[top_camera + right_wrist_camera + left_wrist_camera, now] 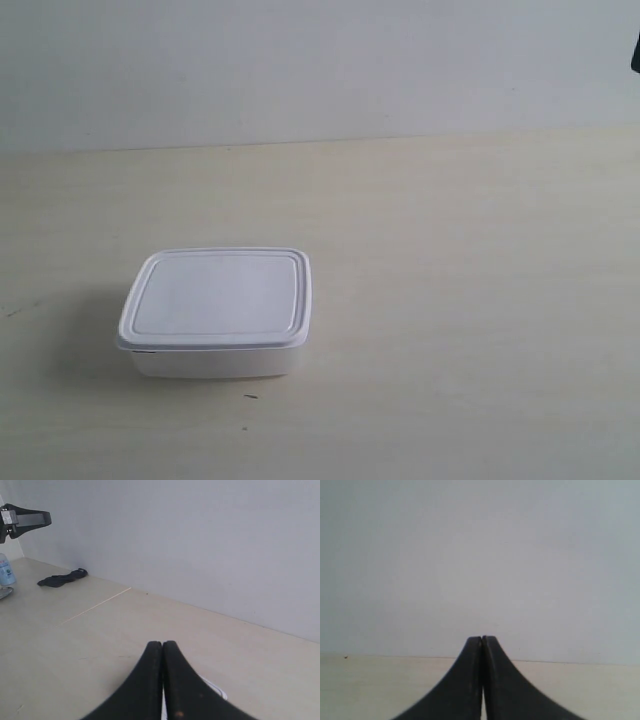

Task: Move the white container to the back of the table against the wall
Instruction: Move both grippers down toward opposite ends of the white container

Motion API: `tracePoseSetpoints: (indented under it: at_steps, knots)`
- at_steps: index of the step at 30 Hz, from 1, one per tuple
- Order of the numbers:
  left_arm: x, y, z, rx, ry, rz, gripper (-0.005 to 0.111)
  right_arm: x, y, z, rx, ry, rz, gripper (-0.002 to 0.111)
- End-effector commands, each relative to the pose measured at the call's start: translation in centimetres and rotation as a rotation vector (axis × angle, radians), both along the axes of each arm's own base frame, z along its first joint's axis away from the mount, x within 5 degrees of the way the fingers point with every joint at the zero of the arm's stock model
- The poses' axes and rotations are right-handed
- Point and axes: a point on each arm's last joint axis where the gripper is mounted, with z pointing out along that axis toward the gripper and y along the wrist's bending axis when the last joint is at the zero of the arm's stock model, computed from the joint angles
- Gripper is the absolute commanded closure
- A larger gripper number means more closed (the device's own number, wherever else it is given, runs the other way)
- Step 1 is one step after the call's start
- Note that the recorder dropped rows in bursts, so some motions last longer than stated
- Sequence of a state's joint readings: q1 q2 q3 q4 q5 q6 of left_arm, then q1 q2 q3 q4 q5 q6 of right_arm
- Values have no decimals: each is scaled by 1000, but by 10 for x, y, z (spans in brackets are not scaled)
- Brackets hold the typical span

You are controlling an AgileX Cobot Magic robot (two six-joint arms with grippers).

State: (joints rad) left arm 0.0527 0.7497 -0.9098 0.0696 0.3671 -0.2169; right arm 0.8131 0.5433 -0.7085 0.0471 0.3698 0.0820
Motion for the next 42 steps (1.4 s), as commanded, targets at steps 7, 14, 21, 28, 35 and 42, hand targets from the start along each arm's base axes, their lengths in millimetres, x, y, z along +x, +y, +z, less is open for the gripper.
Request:
tracePoseSetpoints:
  at_steps: [7, 14, 21, 28, 35, 42]
  knots:
    - [1, -1, 3, 8, -11, -4, 107, 0, 0, 2, 8, -7, 1, 108]
    - [1, -1, 3, 8, -11, -5, 107, 0, 0, 2, 8, -7, 1, 108]
    - [1, -1, 3, 6, -12, -5, 107, 1, 1, 4, 31, -11, 1, 108]
    - [1, -3, 3, -98, -20, -14, 107, -1, 5, -3, 104, 189, 19, 108]
    - [10, -41, -39, -32, 410, -240, 107, 14, 26, -43, -285, 368, 69, 108]
    - [30, -75, -109, 90, 734, -386, 107, 57, 71, -101, -635, 494, 143, 108]
